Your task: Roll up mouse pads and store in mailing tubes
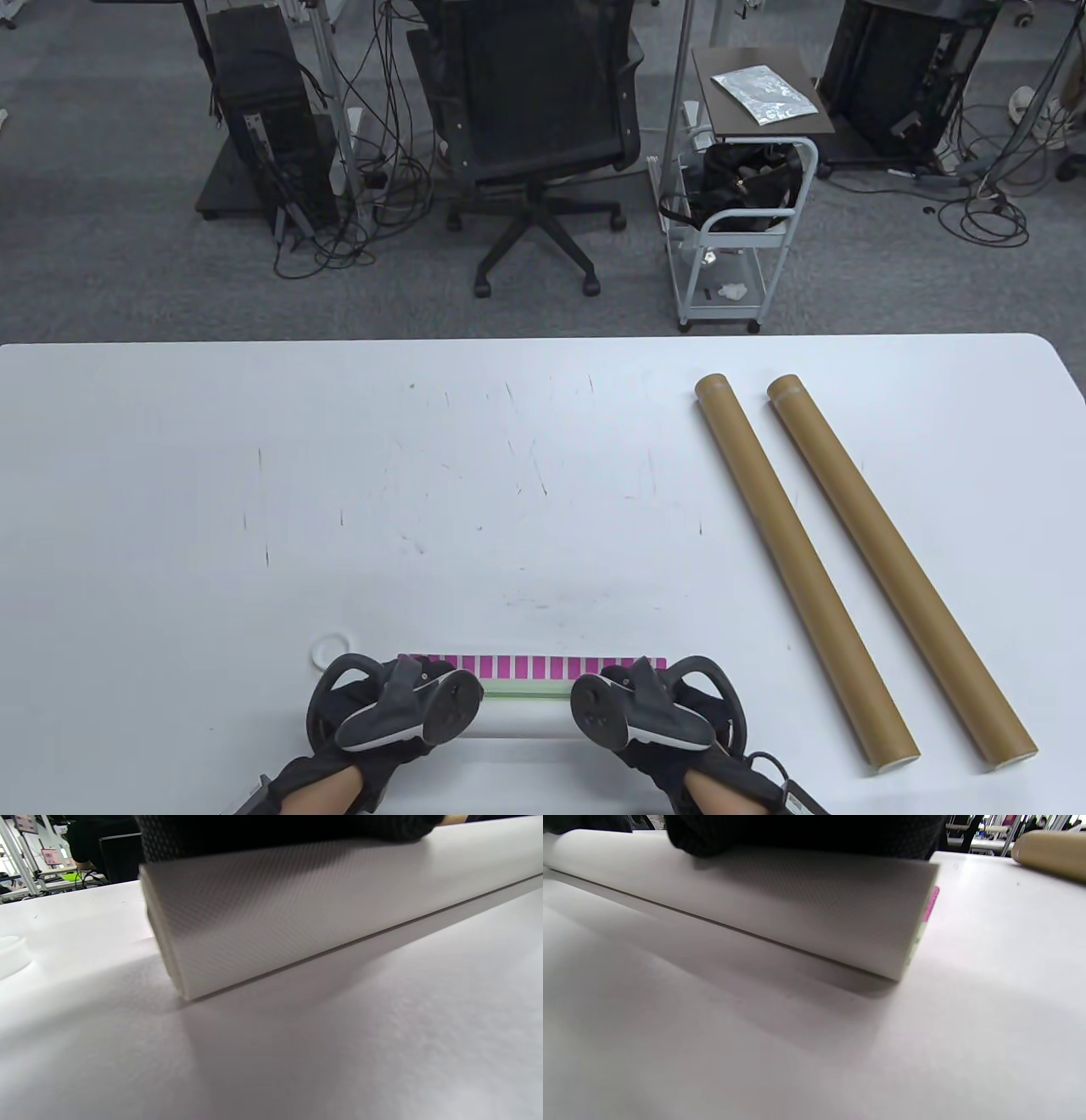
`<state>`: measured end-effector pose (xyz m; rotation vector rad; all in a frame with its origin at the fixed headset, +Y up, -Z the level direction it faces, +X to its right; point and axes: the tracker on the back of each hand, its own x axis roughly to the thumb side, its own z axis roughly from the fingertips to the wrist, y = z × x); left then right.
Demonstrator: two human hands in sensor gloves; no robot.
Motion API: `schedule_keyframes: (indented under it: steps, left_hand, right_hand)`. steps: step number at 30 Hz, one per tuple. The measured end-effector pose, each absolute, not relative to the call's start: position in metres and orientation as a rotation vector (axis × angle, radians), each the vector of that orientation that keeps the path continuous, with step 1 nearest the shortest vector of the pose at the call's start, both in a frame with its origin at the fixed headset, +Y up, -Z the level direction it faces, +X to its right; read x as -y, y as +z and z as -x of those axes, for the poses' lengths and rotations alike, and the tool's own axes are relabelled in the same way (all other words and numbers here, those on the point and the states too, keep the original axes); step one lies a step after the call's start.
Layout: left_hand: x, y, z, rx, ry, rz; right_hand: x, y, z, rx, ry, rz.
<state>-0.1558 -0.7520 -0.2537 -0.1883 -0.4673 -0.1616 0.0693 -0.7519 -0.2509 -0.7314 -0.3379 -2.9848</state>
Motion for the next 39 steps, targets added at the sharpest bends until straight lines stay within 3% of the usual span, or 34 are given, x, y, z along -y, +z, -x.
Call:
schedule_keyframes:
  steps: [5, 10, 13, 15, 18, 24, 30, 37, 39]
  left_hand:
    - [0.753, -0.254, 0.152, 0.457, -0.191, 0.186]
    - [0.754, -0.257, 0.155, 0.455, -0.166, 0.201]
    - [0.746, -0.249, 0.15, 0.502, -0.153, 0.108]
    - [0.746, -0.247, 0.142, 0.516, -0.124, 0.132]
    - [0.751, -0.249, 0.137, 0.492, -0.244, 0.09]
    - [0.75, -0.248, 0.139, 0.502, -0.18, 0.167]
    - [0.751, -0.246, 0.138, 0.497, -0.185, 0.174]
    - [0.755, -0.254, 0.144, 0.477, -0.117, 0.241]
    - [0.754, -0.249, 0.141, 0.493, -0.152, 0.181]
  right_hand:
    - [0.749, -0.246, -0.07, 0.173, -2.994, 0.723]
    - [0.751, -0.247, -0.065, 0.15, -2.954, 0.723]
    - [0.752, -0.25, -0.066, 0.174, -2.972, 0.711]
    - [0.753, -0.252, -0.067, 0.191, -2.979, 0.702]
    - [0.755, -0.253, -0.068, 0.196, -2.977, 0.706]
    - [0.754, -0.254, -0.069, 0.366, -2.998, 0.725]
    - [0.749, -0.249, -0.07, 0.247, -2.975, 0.723]
    - [0.754, -0.256, -0.073, 0.283, -2.997, 0.698]
    - [0.755, -0.258, -0.073, 0.276, -3.013, 0.693]
